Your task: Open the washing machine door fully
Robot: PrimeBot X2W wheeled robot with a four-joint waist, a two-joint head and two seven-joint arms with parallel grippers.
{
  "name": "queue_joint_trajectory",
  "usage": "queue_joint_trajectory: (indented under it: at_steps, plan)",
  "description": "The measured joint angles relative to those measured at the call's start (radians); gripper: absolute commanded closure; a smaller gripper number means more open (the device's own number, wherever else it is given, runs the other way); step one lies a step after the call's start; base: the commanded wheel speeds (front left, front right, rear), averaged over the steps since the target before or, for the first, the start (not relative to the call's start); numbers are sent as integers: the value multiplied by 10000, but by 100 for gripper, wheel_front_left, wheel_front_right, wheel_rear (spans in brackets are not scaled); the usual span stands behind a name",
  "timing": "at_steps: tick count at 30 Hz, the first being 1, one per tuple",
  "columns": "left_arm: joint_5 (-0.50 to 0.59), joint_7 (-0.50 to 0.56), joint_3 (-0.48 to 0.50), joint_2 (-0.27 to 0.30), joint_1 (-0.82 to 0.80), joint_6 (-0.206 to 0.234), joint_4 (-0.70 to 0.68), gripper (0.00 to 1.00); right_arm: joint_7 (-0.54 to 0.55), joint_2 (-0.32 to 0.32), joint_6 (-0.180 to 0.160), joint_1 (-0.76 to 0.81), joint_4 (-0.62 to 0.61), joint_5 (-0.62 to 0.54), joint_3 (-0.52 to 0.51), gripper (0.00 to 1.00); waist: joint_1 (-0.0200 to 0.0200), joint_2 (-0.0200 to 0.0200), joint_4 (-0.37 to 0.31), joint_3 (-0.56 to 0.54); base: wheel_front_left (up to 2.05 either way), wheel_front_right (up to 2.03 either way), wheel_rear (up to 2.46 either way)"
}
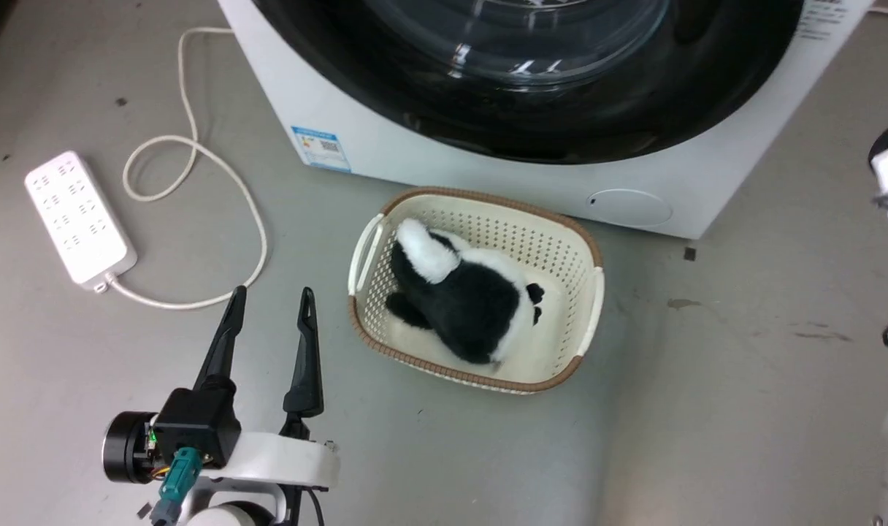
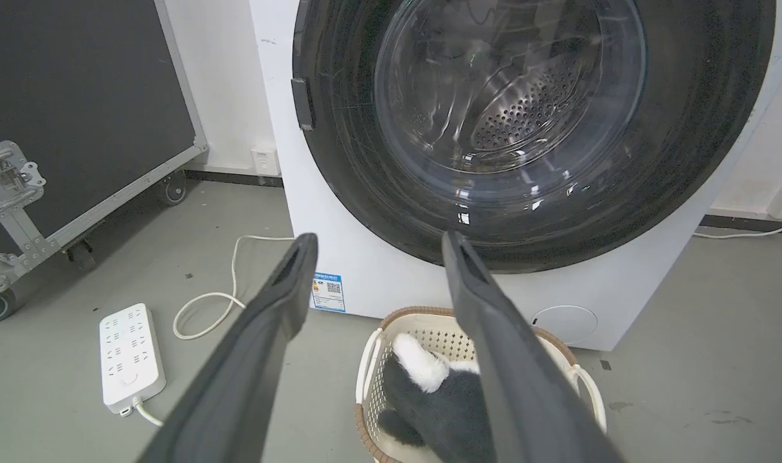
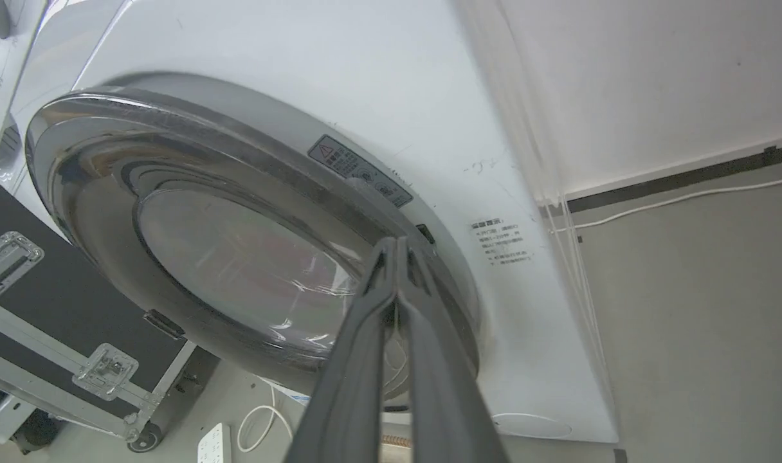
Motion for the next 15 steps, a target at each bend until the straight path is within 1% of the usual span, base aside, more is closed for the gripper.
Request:
queue_joint_trajectory:
  at_steps: [1, 2, 5, 8, 14, 15]
  plan:
    - [0, -25, -19, 2, -1, 8, -21, 0, 184, 54, 0, -165, 174, 205, -146, 100, 0, 0, 43, 52, 0, 0, 0]
    - [-19, -71, -67, 0, -46, 40, -69, 0, 811, 176, -2, -653, 769, 663, -585, 100, 0, 0, 154, 228, 0, 0, 0]
    - [-86, -146, -36, 2, -198, 96, -82, 0, 1430, 194, -4, -1275, 1361, 949, -1030, 100, 0, 0, 263, 391, 0, 0, 0]
    - [-88, -184, -33, 2, -247, 96, -113, 0, 1914, 136, -4, -1933, 1877, 970, -1406, 100, 0, 0, 383, 536, 0, 0, 0]
    - [-186, -328, -171, 2, -362, 138, -157, 0, 2516, -311, -4, -3084, 2790, 639, -2171, 100, -1, 0, 619, 837, 0, 0, 0]
    - [-265, -380, -242, 0, -380, 217, -184, 0, 2899, -420, -4, -3660, 3246, 610, -2619, 100, -1, 0, 727, 982, 0, 0, 0]
